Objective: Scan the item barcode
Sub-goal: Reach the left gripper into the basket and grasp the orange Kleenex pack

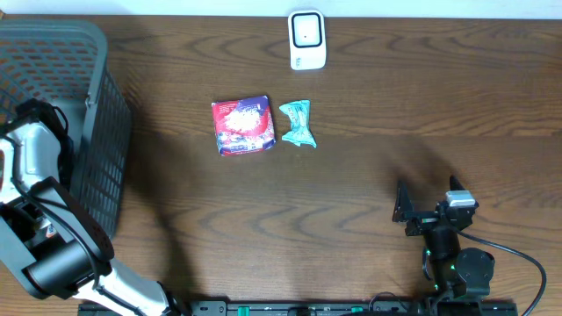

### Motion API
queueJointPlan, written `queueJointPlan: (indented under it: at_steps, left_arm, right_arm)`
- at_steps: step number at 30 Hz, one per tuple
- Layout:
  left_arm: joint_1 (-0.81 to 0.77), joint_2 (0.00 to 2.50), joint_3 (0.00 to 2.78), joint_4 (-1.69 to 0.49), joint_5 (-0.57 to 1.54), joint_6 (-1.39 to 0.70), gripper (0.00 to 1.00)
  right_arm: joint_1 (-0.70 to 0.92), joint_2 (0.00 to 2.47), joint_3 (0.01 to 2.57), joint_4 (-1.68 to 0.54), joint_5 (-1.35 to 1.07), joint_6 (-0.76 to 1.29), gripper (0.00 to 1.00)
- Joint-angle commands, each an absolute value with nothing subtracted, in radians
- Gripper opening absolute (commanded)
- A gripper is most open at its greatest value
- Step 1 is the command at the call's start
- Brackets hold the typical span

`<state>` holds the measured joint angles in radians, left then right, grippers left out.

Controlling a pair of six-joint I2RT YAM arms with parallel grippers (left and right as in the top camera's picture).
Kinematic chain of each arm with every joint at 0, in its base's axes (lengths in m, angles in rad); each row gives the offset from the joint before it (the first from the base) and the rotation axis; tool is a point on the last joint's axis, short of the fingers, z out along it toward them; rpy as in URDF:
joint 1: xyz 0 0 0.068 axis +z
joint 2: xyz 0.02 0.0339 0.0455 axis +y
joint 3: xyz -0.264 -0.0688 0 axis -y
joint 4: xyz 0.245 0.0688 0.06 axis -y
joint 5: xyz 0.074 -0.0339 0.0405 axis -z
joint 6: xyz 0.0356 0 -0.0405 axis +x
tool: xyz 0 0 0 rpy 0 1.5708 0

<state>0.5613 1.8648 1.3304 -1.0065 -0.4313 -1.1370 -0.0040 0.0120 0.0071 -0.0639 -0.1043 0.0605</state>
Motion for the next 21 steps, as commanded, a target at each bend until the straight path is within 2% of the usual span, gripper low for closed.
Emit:
queueJointPlan:
  at_steps: [1,14,16,18,20,21]
  left_arm:
    - [0.567,1.878,1.276,-0.971,-0.458,-1.158,0.98]
    - [0.567,1.878,1.171,-0.856,-0.458,-1.158,0.97]
    - [0.567,1.878,1.161,-0.85,-0.458,-1.158,0.87]
    - [0.567,1.878,1.154,-0.846,-0.458,-1.158,0.73]
    - [0.567,1.878,1.153,-0.846,-0.458,-1.158,0.4]
    - [0.567,1.878,1.153,-0.847,-0.458,-1.158,0.29]
  right_arm:
    - [0.004,0.007,0.006,-0.068,-0.111,0.066,0.99]
    - [0.004,0.007,0.006,-0.068,-0.111,0.066,0.99]
    - [0.004,0.007,0.006,-0.068,-0.111,0.066,0.99]
    - [0.004,0.007,0.006,-0.068,-0.111,0.066,0.99]
    - [0.004,0.007,0.006,-0.068,-0.111,0.066,0.99]
    - [0.004,0.007,0.006,-0.068,-0.111,0.066,0.99]
